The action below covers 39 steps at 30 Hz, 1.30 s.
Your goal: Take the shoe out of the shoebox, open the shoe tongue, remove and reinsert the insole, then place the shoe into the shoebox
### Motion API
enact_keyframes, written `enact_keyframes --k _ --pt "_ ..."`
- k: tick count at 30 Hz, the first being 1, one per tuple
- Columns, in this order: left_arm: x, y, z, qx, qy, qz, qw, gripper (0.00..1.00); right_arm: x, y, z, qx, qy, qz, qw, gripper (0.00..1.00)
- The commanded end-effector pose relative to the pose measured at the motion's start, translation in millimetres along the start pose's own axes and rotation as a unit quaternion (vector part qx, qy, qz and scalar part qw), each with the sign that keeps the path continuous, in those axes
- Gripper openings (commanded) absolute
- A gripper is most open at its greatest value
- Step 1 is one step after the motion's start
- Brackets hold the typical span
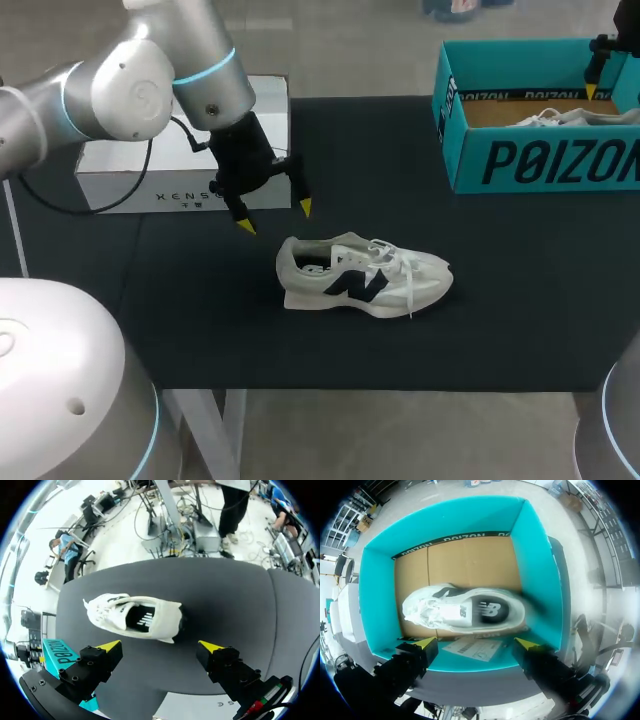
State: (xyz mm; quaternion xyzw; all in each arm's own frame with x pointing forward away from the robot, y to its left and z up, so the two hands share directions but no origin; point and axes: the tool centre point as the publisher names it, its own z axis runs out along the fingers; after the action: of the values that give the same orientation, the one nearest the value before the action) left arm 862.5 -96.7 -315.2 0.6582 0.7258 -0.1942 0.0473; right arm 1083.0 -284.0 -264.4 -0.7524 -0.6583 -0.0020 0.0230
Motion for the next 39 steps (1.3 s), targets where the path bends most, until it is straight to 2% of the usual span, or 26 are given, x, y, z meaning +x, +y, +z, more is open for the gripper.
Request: enact_keyframes --k 1,2,4,5,6,7,8,9,10,11,13,16,21,24,25,28,33,39 --pt "2.2 9.0 -3.3 0.082 -0.124 -0.339 0.929 1.0 0.0 -0.2 0.0 0.0 0.0 0.001 1.0 1.0" --pt "1.2 4.7 -4.3 0.063 -0.131 -0.368 0.918 1.0 0.0 -0.2 0.0 0.0 0.0 0.001 1.0 1.0" --pt "-0.4 -3.8 -4.0 0.081 -0.143 -0.41 0.897 1.0 0.0 -0.2 0.0 0.0 0.0 0.001 1.0 1.0" --pt "-0.4 -8.7 -4.0 0.074 -0.145 -0.446 0.88 1.0 0.0 -0.2 0.0 0.0 0.0 0.001 1.0 1.0" --pt "-1.4 -13.5 -2.9 0.074 -0.138 -0.463 0.873 1.0 0.0 -0.2 0.0 0.0 0.0 0.001 1.0 1.0" --pt "-1.1 -20.8 -2.2 0.079 -0.168 -0.481 0.857 1.0 0.0 -0.2 0.0 0.0 0.0 0.001 1.0 1.0" --pt "-1.0 -24.7 -1.5 0.073 -0.158 -0.496 0.851 1.0 0.0 -0.2 0.0 0.0 0.0 0.001 1.0 1.0" --pt "-0.9 -28.8 -0.1 0.059 -0.157 -0.524 0.835 1.0 0.0 -0.2 0.0 0.0 0.0 0.001 1.0 1.0" --pt "2.0 -35.6 0.0 0.054 -0.178 -0.534 0.825 1.0 0.0 -0.2 0.0 0.0 0.0 0.001 1.0 1.0" --pt "6.8 -40.3 0.8 0.049 -0.182 -0.57 0.799 1.0 0.0 -0.2 0.0 0.0 0.0 0.001 1.0 1.0" --pt "18.4 -50.3 -1.6 0.018 -0.202 -0.61 0.766 1.0 0.0 -0.2 0.0 0.0 0.0 0.001 1.0 1.0" --pt "33.7 -62.2 -7.4 -0.007 -0.231 -0.656 0.718 1.0 0.0 -0.2 0.0 0.0 0.0 0.001 1.0 1.0" --pt "46.8 -67.2 -13.2 -0.046 -0.257 -0.706 0.658 1.0 0.0 -0.2 0.0 0.0 0.0 0.001 1.0 1.0" --pt "54.7 -67.5 -12.8 -0.046 -0.275 -0.731 0.622 1.0 0.0 -0.2 0.0 0.0 0.0 0.001 1.0 1.0" --pt "58.2 -66.9 -11.3 -0.038 -0.288 -0.745 0.601 1.0 0.0 -0.2 0.0 0.0 0.0 0.001 1.0 1.0" --pt "60.7 -62.4 -9.2 -0.025 -0.294 -0.756 0.585 1.0 0.0 -0.2 0.0 0.0 0.0 0.001 1.0 1.0" --pt "60.8 -56.3 -6.7 -0.03 -0.299 -0.767 0.567 1.0 0.0 -0.2 0.0 0.0 0.0 0.001 1.0 1.0" --pt "59.8 -41.9 8.5 -0.012 -0.266 -0.782 0.563 1.0 0.0 -0.2 0.0 0.0 0.0 0.001 1.0 1.0"
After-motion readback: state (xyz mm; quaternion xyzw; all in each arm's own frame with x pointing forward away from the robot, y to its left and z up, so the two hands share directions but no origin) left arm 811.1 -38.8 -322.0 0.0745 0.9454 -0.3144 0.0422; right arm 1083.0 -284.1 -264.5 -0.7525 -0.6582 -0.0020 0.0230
